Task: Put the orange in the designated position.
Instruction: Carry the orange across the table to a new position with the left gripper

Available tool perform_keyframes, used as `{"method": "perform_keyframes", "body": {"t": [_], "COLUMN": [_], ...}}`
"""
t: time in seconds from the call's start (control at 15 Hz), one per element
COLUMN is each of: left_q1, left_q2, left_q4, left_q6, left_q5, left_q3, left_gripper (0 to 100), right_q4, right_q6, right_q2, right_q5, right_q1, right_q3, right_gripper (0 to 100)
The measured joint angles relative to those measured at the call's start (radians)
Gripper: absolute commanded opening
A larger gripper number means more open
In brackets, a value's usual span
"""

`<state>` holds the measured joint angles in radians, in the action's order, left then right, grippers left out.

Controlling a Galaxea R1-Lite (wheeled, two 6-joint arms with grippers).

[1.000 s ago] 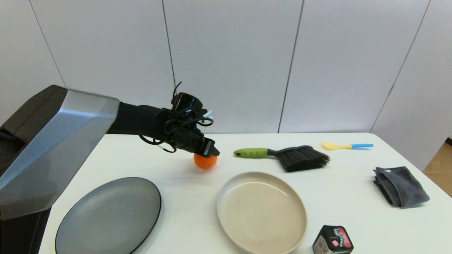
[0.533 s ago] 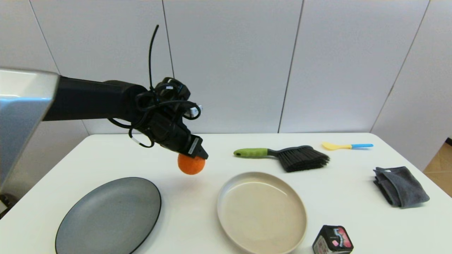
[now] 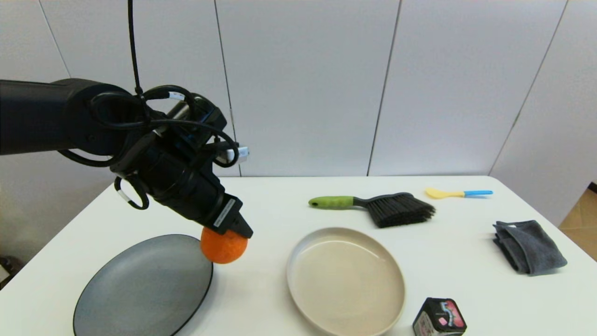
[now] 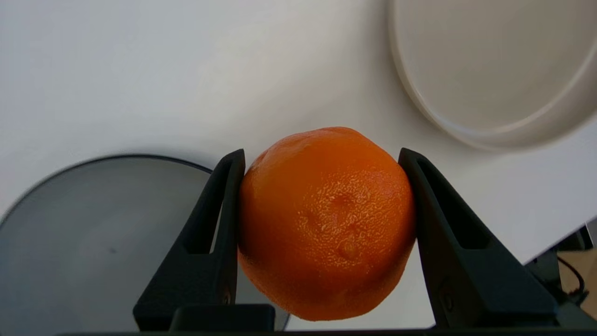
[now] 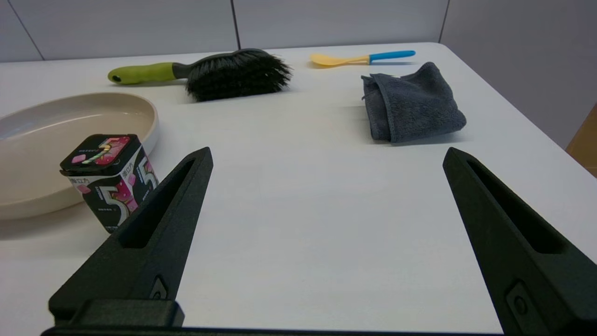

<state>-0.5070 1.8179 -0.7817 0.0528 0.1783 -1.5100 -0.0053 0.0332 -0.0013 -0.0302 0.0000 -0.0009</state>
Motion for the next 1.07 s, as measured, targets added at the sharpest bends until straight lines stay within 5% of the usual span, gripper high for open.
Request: {"method": "perform_keyframes", "body": {"t": [0.4, 1.07], "left_q1": [-0.099, -0.109], "left_q2": [-0.035, 0.091], "left_q4": [0.104, 0.268], "left_q6": [-0.009, -0.009], "left_q5": [-0.001, -0.009], "left_q3": [0.133, 0.206], "left_gripper": [0, 0], "right_q4": [0.0, 0.0], "right_q6": [0.0, 0.0], "right_q2": [0.0, 0.0], "right_q5": [0.0, 0.0], "right_q1": [0.0, 0.0], "right_q3": [0.0, 0.0], "right_gripper": [100, 100]}}
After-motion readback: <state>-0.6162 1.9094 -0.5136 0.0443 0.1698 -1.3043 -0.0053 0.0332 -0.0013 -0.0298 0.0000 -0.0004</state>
